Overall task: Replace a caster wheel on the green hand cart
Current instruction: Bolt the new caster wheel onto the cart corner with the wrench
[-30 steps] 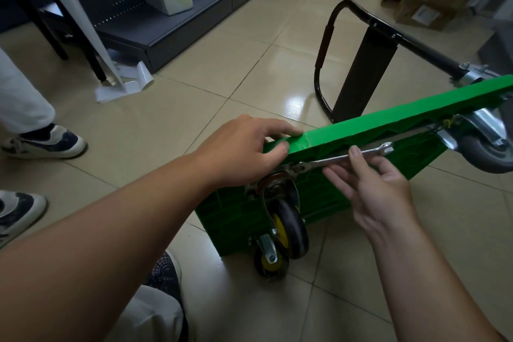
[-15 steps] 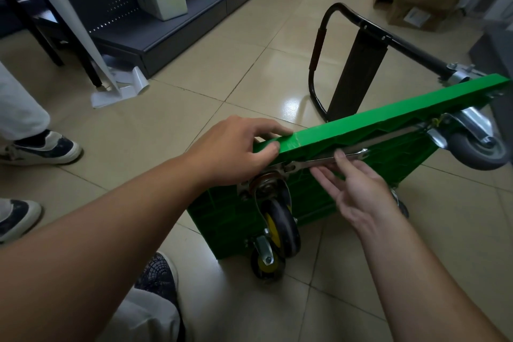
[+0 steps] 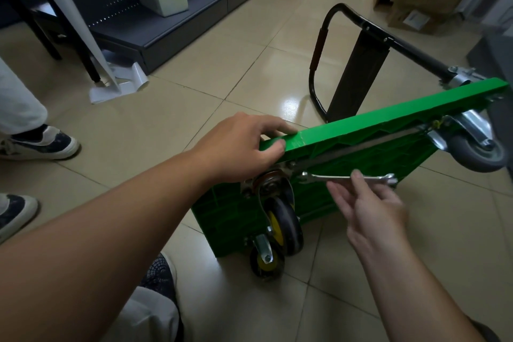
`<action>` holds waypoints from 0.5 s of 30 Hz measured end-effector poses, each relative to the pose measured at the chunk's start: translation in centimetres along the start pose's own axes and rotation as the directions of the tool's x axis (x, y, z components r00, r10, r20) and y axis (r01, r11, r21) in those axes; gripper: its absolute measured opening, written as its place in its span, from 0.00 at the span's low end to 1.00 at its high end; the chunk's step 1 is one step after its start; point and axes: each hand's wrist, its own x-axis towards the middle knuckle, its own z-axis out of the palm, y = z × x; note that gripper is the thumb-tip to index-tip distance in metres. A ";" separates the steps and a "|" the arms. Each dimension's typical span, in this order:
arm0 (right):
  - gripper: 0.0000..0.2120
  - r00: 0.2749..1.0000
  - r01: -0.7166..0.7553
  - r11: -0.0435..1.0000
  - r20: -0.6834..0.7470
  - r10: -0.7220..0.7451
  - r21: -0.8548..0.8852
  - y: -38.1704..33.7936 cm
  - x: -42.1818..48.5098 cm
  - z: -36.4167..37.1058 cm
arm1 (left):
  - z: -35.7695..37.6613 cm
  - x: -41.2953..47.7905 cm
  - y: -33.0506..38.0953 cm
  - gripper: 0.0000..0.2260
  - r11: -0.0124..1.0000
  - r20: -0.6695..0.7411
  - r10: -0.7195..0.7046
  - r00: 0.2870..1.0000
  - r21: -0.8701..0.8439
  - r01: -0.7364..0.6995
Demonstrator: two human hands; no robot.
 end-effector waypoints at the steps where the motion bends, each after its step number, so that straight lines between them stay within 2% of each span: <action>1: 0.07 0.993 0.113 0.992 0.031 -0.112 -0.051 -0.3 -0.4 -0.2 | 0.0 0.0 -0.1 0.15 1.000 -0.002 0.005 1.000 0.003 -0.005; 2: 0.07 0.965 0.254 0.961 0.097 -0.244 -0.108 -0.8 -0.9 -0.2 | 0.1 0.1 -0.2 0.15 1.000 -0.005 0.012 1.000 0.005 -0.012; 3: 0.06 0.905 0.412 0.895 0.190 -0.381 -0.171 -1.6 -1.4 0.0 | 0.1 0.1 -0.2 0.14 1.000 -0.008 0.019 1.000 0.008 -0.019; 5: 0.07 0.700 0.707 0.647 0.412 -0.583 -0.287 -3.4 -2.4 1.0 | 0.1 0.2 -0.2 0.14 1.000 -0.015 0.023 1.000 0.009 -0.023; 6: 0.08 0.598 0.799 0.508 0.512 -0.616 -0.323 -4.3 -3.0 1.8 | 0.1 0.1 -0.2 0.14 1.000 -0.018 0.022 1.000 0.007 -0.022; 8: 0.09 0.467 0.884 0.310 0.642 -0.609 -0.349 -5.6 -4.1 3.4 | 0.1 0.1 -0.2 0.14 1.000 -0.020 0.019 1.000 0.009 -0.019; 10: 0.09 0.413 0.909 0.222 0.702 -0.580 -0.352 -6.1 -4.8 4.8 | 0.2 0.2 -0.3 0.14 1.000 -0.023 0.025 0.999 0.010 -0.025; 15: 0.10 0.467 0.880 0.159 0.755 -0.461 -0.447 -6.8 -4.0 6.1 | 0.5 0.3 -0.6 0.14 0.999 -0.034 0.025 0.999 0.028 -0.024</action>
